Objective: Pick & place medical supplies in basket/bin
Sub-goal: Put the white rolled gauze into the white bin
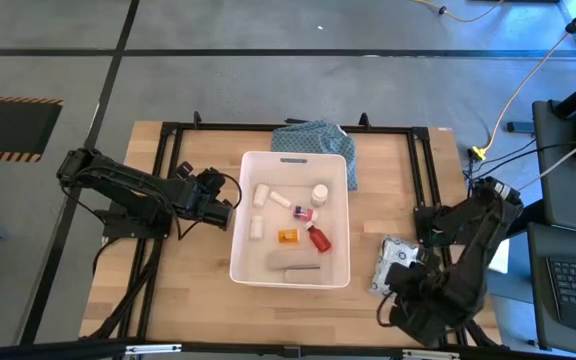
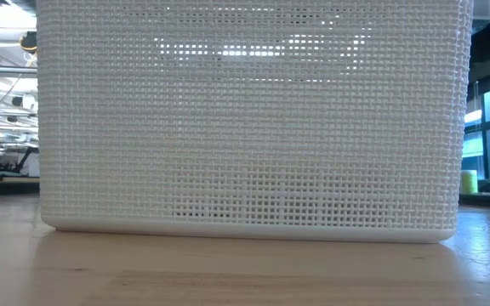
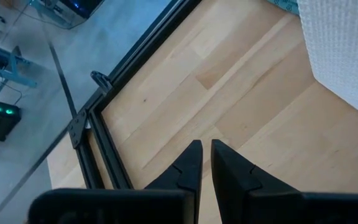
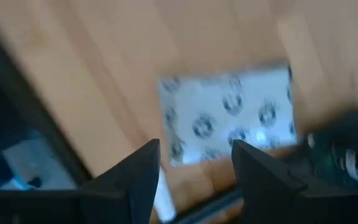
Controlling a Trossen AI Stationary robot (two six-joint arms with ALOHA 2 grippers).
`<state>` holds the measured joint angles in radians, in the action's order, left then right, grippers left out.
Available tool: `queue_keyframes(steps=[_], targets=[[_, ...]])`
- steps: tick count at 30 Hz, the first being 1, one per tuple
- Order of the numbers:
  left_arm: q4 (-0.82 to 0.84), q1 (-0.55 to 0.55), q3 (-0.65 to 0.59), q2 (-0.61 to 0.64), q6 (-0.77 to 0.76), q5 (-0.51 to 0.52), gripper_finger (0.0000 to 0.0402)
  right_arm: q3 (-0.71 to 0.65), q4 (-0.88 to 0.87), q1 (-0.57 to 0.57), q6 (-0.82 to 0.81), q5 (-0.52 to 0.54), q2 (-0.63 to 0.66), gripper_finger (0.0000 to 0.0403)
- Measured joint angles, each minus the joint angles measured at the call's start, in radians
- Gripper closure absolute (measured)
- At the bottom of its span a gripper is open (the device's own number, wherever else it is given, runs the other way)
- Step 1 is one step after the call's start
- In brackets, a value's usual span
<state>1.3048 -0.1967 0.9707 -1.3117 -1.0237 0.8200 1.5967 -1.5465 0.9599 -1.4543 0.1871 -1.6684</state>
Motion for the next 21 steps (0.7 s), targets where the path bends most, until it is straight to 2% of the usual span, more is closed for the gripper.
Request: queue_keyframes(steps=[4,11,17,21], targets=[[0.0,0.0,0.0,0.0,-0.002,-0.001,0.0375,-0.148,0.094,0.028,-0.034,-0.157,-0.002,0.0202],[-0.001,0.0,0.0,0.0,-0.013,-0.002,0.0373,-0.306,0.253,0.066,-0.147,-0.173,-0.002,0.0202],[-0.002,0.0,0.0,0.0,-0.012,-0.003,0.0378,-0.388,0.367,0.079,-0.255,-0.268,-0.001,0.0202],[-0.002,0.0,0.0,0.0,-0.011,-0.003,0.0377,-0.456,0.458,0.095,-0.274,-0.41,-0.001,0.0202]])
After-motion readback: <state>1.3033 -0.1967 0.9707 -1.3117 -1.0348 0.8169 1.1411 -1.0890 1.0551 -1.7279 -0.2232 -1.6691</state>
